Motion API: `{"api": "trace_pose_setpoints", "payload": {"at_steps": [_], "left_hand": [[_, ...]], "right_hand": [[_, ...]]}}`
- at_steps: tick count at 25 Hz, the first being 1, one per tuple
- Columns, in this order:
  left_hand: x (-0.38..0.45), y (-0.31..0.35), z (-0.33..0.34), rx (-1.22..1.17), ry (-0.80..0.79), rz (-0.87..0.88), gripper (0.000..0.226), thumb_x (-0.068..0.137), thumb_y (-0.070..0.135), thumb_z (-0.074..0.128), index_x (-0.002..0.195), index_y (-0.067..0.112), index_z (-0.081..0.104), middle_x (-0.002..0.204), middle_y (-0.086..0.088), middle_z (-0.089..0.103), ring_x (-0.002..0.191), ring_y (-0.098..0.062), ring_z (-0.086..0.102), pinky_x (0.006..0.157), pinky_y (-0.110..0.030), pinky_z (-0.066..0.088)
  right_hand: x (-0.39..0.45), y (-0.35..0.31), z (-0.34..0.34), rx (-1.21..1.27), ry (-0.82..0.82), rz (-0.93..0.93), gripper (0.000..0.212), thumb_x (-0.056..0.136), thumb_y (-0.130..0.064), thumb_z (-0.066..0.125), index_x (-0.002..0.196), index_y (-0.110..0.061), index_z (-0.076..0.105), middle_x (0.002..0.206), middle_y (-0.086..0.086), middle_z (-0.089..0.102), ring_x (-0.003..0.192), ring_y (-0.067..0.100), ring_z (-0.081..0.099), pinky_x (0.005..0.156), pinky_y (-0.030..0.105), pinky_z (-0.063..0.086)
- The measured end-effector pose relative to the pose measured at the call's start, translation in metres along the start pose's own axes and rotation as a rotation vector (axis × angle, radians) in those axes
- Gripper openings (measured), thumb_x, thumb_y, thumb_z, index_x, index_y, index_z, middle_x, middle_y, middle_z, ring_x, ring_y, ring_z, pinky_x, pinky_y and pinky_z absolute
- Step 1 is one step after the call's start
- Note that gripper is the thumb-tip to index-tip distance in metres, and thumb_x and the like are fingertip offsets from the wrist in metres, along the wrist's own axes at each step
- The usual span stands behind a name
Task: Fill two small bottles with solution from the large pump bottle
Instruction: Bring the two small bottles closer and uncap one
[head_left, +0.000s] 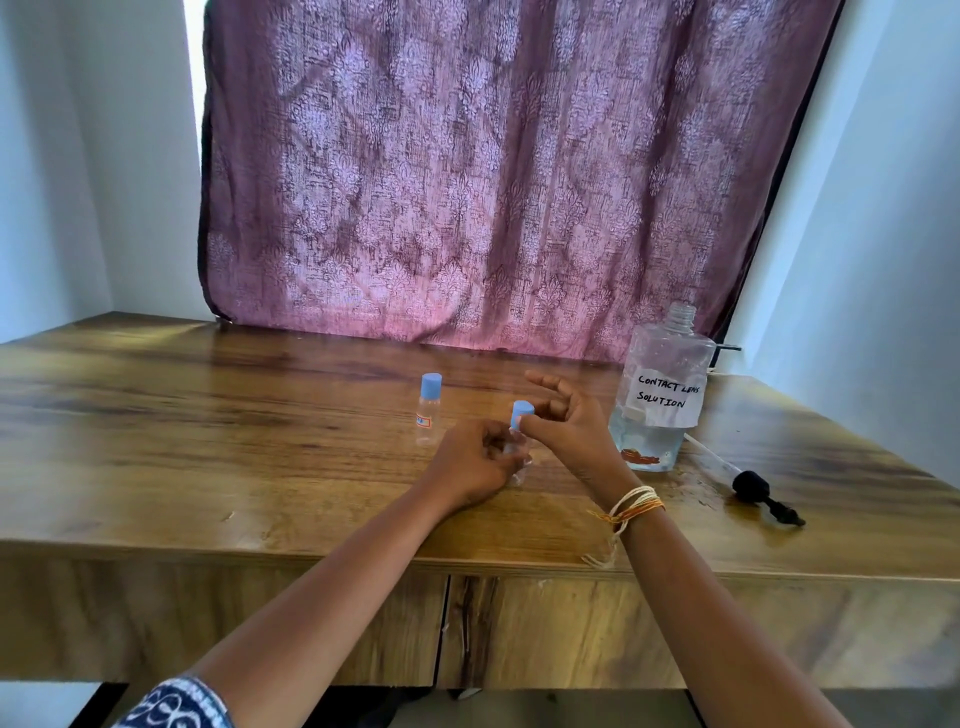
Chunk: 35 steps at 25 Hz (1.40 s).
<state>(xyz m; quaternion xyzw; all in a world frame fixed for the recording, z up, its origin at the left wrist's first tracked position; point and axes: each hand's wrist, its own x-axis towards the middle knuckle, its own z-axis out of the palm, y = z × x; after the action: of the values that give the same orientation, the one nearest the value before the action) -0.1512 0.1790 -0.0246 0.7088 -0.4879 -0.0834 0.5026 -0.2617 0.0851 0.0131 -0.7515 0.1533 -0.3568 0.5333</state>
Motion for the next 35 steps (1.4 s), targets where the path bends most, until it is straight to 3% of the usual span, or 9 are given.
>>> {"api": "trace_pose_setpoints", "payload": {"at_steps": [4,8,12,14,17,21,25,32,35], "left_hand": [[0.0,0.0,0.0,0.003,0.0,-0.013,0.024,0.079,0.025,0.073,0.102,0.017,0.07,0.079,0.009,0.067,0.069,-0.003,0.057,0.061,-0.017,0.041],[0.0,0.001,0.0,-0.003,-0.002,-0.013,0.018,0.079,0.026,0.073,0.097,0.025,0.069,0.076,0.017,0.064,0.068,0.002,0.056,0.059,-0.013,0.037],[0.0,0.001,0.0,-0.022,-0.012,-0.023,0.022,0.078,0.026,0.074,0.1,0.025,0.07,0.08,0.017,0.065,0.072,0.0,0.058,0.061,-0.014,0.038],[0.0,0.0,0.0,0.001,-0.01,-0.003,0.02,0.08,0.027,0.072,0.099,0.022,0.069,0.078,0.016,0.064,0.071,0.001,0.057,0.061,-0.016,0.038],[0.0,0.001,0.0,0.017,-0.005,-0.01,0.026,0.08,0.028,0.072,0.104,0.019,0.068,0.083,0.011,0.065,0.075,-0.001,0.057,0.063,-0.018,0.04],[0.0,0.001,0.001,-0.002,-0.009,0.005,0.024,0.08,0.023,0.073,0.103,0.016,0.07,0.082,0.007,0.066,0.066,0.001,0.051,0.063,-0.018,0.038],[-0.001,0.001,0.0,0.006,-0.004,0.01,0.025,0.081,0.023,0.072,0.104,0.015,0.069,0.079,0.008,0.064,0.066,0.001,0.052,0.06,-0.017,0.037],[-0.001,0.002,0.0,0.03,0.011,0.027,0.017,0.08,0.021,0.071,0.096,0.016,0.071,0.075,0.01,0.063,0.063,0.004,0.05,0.053,-0.003,0.035],[-0.002,0.002,-0.001,0.03,0.007,0.032,0.019,0.08,0.021,0.07,0.099,0.017,0.071,0.074,0.013,0.062,0.061,0.007,0.051,0.052,-0.002,0.036]], "right_hand": [[0.002,-0.004,0.002,-0.052,-0.051,-0.022,0.061,0.08,0.002,0.071,0.134,-0.015,0.05,0.103,0.003,0.071,0.091,0.015,0.066,0.084,0.028,0.057],[0.0,-0.003,0.003,-0.094,0.066,-0.053,0.051,0.077,-0.006,0.078,0.123,-0.007,0.057,0.078,0.0,0.062,0.065,-0.001,0.06,0.062,0.011,0.051],[0.0,-0.003,0.001,0.001,0.008,-0.043,0.048,0.082,0.006,0.065,0.126,-0.009,0.055,0.089,-0.004,0.076,0.08,0.007,0.071,0.07,0.019,0.057],[0.0,-0.004,0.003,-0.036,-0.018,-0.056,0.054,0.08,-0.002,0.073,0.129,-0.013,0.054,0.103,0.0,0.072,0.092,0.012,0.069,0.08,0.026,0.058],[-0.001,-0.003,0.005,-0.134,0.062,-0.076,0.052,0.074,-0.011,0.081,0.121,-0.013,0.058,0.091,0.003,0.066,0.082,0.011,0.065,0.076,0.023,0.058],[-0.002,-0.001,0.005,-0.04,0.068,-0.083,0.043,0.081,0.008,0.066,0.121,-0.002,0.057,0.087,0.003,0.072,0.071,0.006,0.068,0.066,0.016,0.055],[-0.002,-0.002,0.005,-0.048,0.007,-0.095,0.052,0.078,0.0,0.075,0.125,-0.011,0.055,0.101,0.006,0.073,0.089,0.014,0.07,0.079,0.026,0.059],[0.014,0.001,0.003,0.224,0.16,0.007,0.036,0.078,-0.003,0.076,0.109,-0.01,0.061,0.098,0.013,0.073,0.092,0.022,0.071,0.084,0.031,0.057],[0.035,0.006,0.0,0.138,0.186,0.028,0.026,0.076,-0.007,0.079,0.096,-0.011,0.063,0.097,0.014,0.074,0.087,0.019,0.071,0.079,0.029,0.057]]}}
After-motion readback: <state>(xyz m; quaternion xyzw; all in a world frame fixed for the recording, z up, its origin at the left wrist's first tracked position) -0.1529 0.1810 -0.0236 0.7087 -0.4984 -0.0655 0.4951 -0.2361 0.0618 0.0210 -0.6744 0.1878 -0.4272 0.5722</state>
